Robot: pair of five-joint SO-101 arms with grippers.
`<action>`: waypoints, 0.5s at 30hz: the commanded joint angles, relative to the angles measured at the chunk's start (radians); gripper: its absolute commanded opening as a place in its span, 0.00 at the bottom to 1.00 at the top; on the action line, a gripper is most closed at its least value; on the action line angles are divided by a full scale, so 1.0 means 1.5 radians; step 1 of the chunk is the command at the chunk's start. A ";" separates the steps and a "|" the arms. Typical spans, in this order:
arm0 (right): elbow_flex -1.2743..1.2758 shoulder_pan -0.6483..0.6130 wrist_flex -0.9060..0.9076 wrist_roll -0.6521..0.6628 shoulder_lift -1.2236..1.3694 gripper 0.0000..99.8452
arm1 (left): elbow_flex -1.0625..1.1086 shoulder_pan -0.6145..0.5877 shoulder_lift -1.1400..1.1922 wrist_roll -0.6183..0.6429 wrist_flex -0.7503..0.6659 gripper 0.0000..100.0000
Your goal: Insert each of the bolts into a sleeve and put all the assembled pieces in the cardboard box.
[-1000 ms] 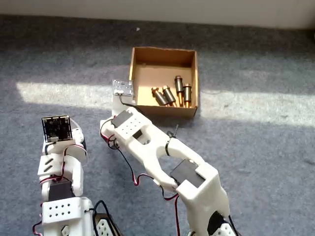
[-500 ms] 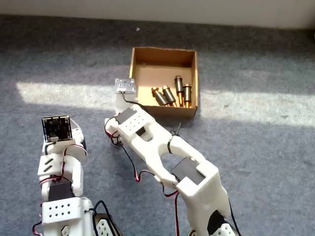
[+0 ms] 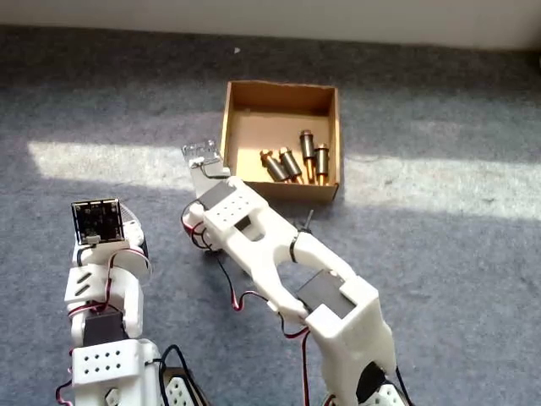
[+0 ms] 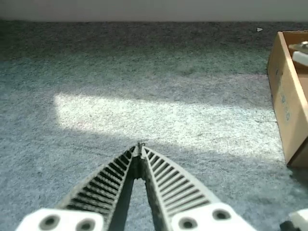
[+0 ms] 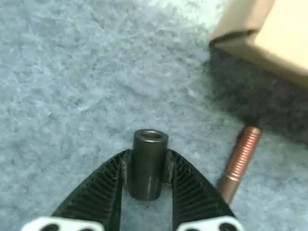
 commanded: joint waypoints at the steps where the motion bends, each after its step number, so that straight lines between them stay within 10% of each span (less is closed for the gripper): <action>1: 0.010 0.018 0.033 0.039 -0.112 0.01 | 0.020 -0.006 -0.009 -0.006 -0.015 0.01; 15: 0.254 0.148 0.035 0.078 -0.377 0.01 | 0.020 0.002 -0.009 -0.007 -0.015 0.01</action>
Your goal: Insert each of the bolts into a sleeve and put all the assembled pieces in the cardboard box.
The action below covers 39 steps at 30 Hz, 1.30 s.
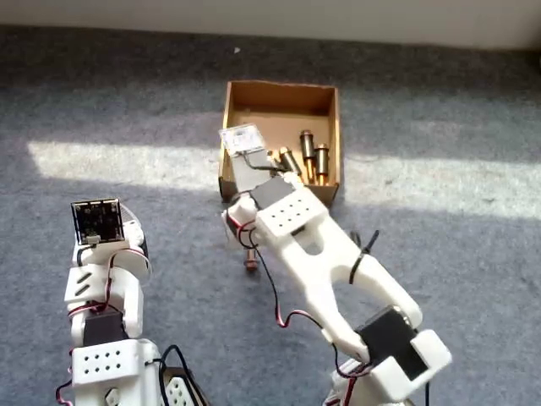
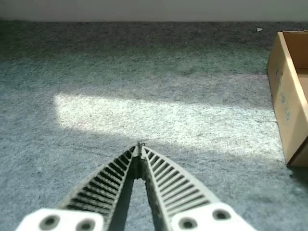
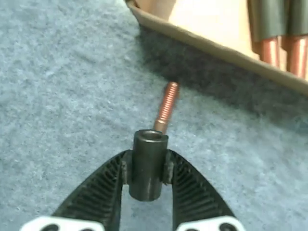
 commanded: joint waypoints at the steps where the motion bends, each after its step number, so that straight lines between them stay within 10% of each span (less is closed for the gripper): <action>1: 0.049 0.052 0.004 0.007 -0.088 0.01 | 0.020 0.006 -0.009 -0.008 -0.015 0.01; 12: 0.248 0.159 -0.012 0.008 -0.294 0.01 | 0.020 0.009 -0.008 -0.008 -0.015 0.01; 22: 0.535 0.243 -0.298 0.045 -0.393 0.01 | 0.020 0.020 -0.008 -0.008 -0.014 0.01; 39: 0.582 0.354 -0.410 0.148 -0.422 0.01 | 0.015 0.052 -0.007 -0.009 -0.011 0.01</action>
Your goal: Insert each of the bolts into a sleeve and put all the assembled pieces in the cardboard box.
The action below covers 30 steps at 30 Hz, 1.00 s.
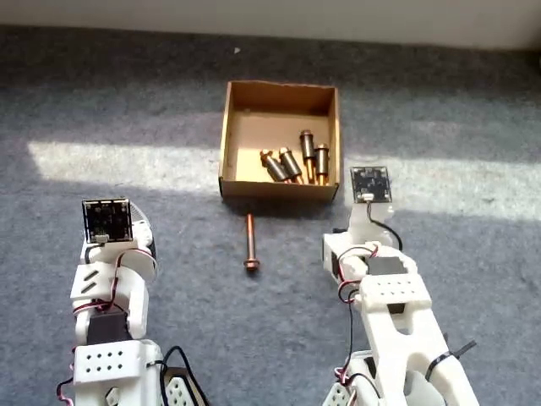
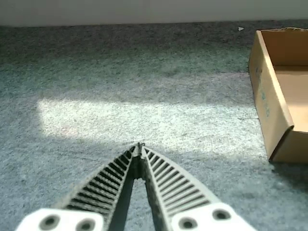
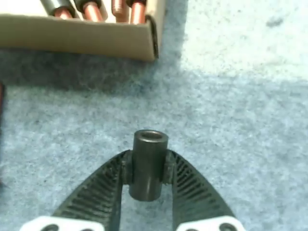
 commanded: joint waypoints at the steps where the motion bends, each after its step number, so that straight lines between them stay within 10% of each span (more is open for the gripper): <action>1: -0.003 0.018 -0.034 0.008 -0.017 0.01 | 0.010 0.013 -0.006 -0.009 -0.011 0.01; 11: -0.002 0.018 -0.033 0.008 -0.016 0.01 | -0.133 0.114 -0.002 -0.118 0.289 0.01; 30: -0.009 0.107 -0.035 0.008 -0.021 0.01 | -0.336 0.267 0.002 -0.249 0.538 0.01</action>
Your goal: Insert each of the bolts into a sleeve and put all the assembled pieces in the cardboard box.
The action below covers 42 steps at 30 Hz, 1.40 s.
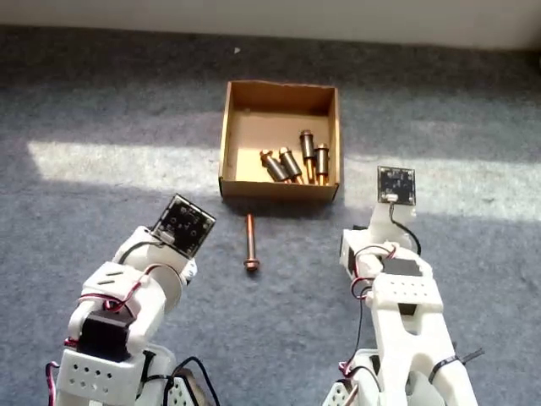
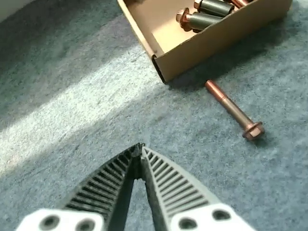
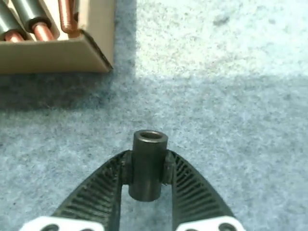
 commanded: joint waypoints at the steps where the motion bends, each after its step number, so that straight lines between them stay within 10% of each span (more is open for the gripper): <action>1: -0.011 0.030 -0.017 0.008 -0.020 0.01 | -0.034 0.030 0.011 -0.043 0.004 0.01; 15: -0.011 0.058 -0.018 0.008 -0.015 0.01 | -0.213 0.072 0.512 -0.033 -0.068 0.01; 22: -0.010 0.058 -0.018 0.008 -0.015 0.01 | -0.390 0.106 0.802 0.216 -0.069 0.21; 42: -0.011 0.056 -0.018 0.008 -0.015 0.01 | -0.607 0.107 1.025 0.494 -0.017 0.20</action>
